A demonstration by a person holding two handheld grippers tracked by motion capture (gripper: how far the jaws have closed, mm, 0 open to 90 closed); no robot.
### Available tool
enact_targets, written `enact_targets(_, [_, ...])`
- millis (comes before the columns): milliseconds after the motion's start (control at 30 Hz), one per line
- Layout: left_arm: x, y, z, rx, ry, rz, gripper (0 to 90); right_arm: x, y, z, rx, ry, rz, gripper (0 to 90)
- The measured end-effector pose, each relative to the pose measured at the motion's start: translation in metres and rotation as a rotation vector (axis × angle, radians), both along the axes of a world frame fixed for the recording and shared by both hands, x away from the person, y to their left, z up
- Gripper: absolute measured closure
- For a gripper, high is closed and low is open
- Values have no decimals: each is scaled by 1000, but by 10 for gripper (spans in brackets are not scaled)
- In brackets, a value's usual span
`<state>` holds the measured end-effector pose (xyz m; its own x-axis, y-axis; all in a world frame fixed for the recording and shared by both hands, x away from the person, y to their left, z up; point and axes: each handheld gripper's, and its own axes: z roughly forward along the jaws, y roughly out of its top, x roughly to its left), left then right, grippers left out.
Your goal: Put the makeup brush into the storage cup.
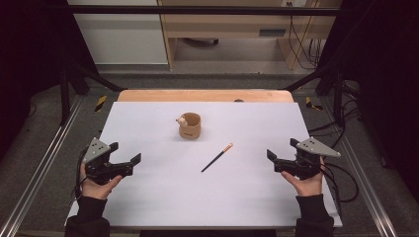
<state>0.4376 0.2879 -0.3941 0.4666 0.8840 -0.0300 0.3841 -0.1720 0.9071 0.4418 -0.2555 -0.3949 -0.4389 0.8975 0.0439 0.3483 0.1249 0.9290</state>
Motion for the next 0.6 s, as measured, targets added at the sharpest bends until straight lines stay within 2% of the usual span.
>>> enact_targets(333, [0, 0, -3, 21, 8, 6, 74, -2, 0, 2, -6, 6, -4, 75])
enact_targets(600, [1, 0, -7, 41, 15, 13, 74, -2, 10, 7, -24, 19, -5, 88])
